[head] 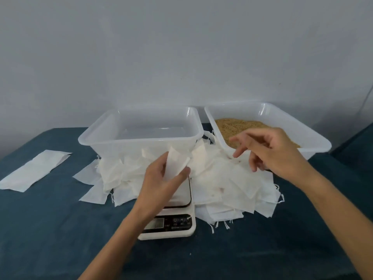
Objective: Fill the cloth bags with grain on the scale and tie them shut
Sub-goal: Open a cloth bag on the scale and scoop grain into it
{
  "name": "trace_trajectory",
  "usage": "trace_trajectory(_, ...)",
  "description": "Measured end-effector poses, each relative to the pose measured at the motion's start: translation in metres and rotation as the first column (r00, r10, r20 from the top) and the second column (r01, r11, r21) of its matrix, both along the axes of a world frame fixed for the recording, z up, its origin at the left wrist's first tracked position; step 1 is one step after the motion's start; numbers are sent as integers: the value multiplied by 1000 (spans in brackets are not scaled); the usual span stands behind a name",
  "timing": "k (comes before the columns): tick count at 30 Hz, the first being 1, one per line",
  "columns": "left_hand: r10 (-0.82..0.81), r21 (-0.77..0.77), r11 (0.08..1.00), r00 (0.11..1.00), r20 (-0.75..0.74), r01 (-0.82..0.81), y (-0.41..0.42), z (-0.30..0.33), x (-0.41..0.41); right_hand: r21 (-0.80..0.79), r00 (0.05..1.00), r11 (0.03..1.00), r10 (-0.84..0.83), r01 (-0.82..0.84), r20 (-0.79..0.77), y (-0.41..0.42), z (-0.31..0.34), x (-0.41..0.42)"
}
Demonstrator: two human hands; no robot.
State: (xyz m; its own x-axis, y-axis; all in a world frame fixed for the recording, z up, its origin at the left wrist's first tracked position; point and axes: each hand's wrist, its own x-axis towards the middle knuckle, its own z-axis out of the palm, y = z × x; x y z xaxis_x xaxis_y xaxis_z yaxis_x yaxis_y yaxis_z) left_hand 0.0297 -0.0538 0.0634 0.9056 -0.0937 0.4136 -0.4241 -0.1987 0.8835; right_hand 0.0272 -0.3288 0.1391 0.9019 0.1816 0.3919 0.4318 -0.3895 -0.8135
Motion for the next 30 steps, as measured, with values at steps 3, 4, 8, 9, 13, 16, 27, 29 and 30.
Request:
trace_trajectory(3,-12,-61,998,999,-53,9,-9,-3,19,-16,969,971,-235,237,75,-32,6,60)
trace_trajectory(4,-19,-95,995,998,-51,14,-12,-4,26,-31,942,943,-330,332,60,-45,8,85)
trace_trajectory(8,-92,-212,975,992,-87,72,-13,-9,47,-358,814,806,-554,472,-175,-84,-3,167)
trace_trajectory(9,-100,-216,973,991,-93,78,-11,-10,51,-477,798,774,-563,417,-216,-85,-10,180)
trace_trajectory(13,-86,-295,955,977,-197,25,-1,-16,59,-809,814,565,-541,163,-213,-72,-35,213)
trace_trajectory(16,-100,-357,934,953,-286,-8,4,-21,59,-874,856,444,-513,196,-68,-66,-43,234)
trace_trajectory(27,-96,-312,950,953,-287,2,6,-20,56,-989,990,144,-140,41,21,-110,-33,224)
trace_trajectory(29,-102,-296,955,956,-274,17,4,-18,54,-988,979,123,-192,98,73,-126,-26,210)
trace_trajectory(30,-108,-278,960,956,-272,30,2,-17,54,-987,972,106,-216,120,95,-132,-22,201)
